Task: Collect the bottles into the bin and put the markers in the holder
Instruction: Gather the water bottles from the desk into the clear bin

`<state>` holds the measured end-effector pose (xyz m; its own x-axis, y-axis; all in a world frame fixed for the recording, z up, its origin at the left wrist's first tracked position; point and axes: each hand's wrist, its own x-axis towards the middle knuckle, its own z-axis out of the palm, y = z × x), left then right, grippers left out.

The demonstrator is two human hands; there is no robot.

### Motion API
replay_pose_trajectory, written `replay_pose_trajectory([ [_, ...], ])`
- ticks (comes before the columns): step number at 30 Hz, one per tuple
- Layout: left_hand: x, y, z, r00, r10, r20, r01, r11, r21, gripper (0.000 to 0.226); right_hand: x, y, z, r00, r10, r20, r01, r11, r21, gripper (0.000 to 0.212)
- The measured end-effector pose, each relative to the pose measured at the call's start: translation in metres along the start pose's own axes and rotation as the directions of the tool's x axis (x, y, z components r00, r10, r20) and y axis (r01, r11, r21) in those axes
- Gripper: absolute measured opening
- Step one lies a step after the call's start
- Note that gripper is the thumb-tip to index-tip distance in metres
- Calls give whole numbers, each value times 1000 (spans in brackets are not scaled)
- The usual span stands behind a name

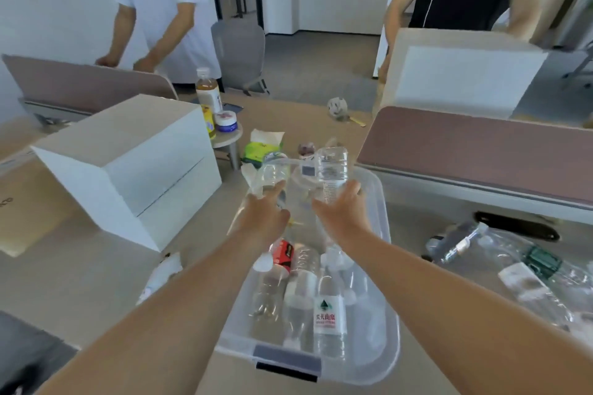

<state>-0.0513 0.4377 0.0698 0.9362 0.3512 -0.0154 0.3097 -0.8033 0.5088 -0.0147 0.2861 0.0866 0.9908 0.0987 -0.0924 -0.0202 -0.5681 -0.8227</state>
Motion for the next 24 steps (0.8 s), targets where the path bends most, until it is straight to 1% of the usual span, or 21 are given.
replay_pose_trajectory([
  [1,-1,-11,16,999,39,23,-41,998,52,66,0,11,10,1000,27,2,-27,999,-21,49],
  [3,-8,-29,46,988,25,150,-44,991,127,69,0,36,24,996,89,26,-86,991,-100,48],
  [4,-14,-36,60,974,-7,228,-24,990,136,71,-1,48,29,992,121,47,-113,982,-149,53],
  [6,-27,-43,82,942,-72,327,51,996,71,72,-2,66,37,986,154,70,-132,960,-248,64],
  [8,-29,-41,93,937,-104,333,108,994,5,70,2,72,45,984,167,67,-138,941,-310,69],
  [11,-21,-37,101,944,-87,317,75,996,48,69,8,76,55,983,165,80,-120,907,-404,76],
  [13,-18,-39,105,933,-97,346,92,995,31,70,13,80,58,974,208,86,-145,874,-464,80],
  [16,-14,-42,110,918,-113,380,111,993,29,69,19,86,60,957,283,66,-218,848,-483,84],
  [18,-12,-43,110,919,-112,379,112,993,21,67,20,87,61,952,301,61,-232,834,-501,86],
  [20,-12,-42,110,936,-101,338,93,995,38,67,19,85,58,961,270,51,-198,808,-555,85],
  [21,-14,-40,109,948,-94,305,77,995,69,67,15,83,54,972,228,52,-155,793,-589,83],
  [23,-17,-29,104,967,-84,239,56,991,120,65,8,76,44,994,81,76,-15,777,-629,71],
  [24,-17,-19,98,973,-86,216,64,992,107,63,5,70,36,996,2,87,54,774,-630,64],
])
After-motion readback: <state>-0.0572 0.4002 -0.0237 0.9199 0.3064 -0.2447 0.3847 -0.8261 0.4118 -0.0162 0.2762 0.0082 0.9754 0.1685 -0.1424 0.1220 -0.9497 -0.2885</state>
